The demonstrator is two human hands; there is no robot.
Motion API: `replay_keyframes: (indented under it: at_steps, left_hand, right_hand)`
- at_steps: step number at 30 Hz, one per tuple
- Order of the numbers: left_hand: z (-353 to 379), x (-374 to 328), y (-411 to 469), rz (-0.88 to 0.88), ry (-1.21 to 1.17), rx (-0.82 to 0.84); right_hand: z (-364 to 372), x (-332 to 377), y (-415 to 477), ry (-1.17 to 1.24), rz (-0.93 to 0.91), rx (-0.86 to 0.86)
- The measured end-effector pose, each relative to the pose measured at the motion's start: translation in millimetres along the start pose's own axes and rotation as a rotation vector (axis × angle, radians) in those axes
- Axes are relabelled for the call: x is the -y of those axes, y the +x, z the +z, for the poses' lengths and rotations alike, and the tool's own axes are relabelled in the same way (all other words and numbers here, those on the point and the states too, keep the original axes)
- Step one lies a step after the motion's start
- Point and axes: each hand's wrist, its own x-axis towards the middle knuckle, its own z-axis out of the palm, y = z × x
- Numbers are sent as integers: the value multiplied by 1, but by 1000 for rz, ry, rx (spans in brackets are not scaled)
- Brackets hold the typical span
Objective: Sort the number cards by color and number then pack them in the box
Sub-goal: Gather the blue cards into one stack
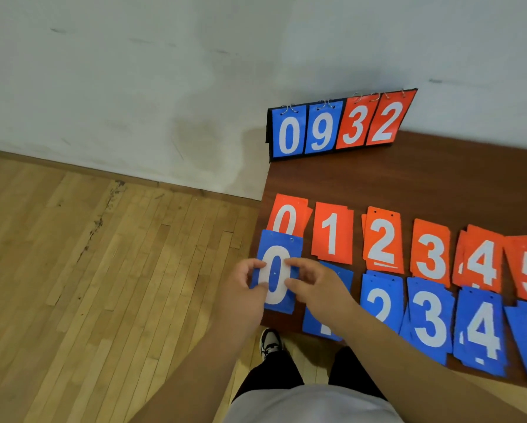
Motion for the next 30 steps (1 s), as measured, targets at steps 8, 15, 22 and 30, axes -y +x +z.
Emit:
replay_keyframes:
  at_steps: [8, 15, 22, 30]
  left_hand:
    - [57, -56, -21, 134, 25, 252]
    - [121, -77, -46, 203, 40, 323]
    - [171, -55, -50, 130, 165, 50]
    - [179, 5, -25, -125, 689, -186]
  right_hand:
    - [-59, 1, -31, 174, -15, -139]
    - [-127, -13, -65, 207, -86, -57]
    - [-215, -64, -88, 147, -19, -214]
    - [-265, -124, -101, 43, 91, -247]
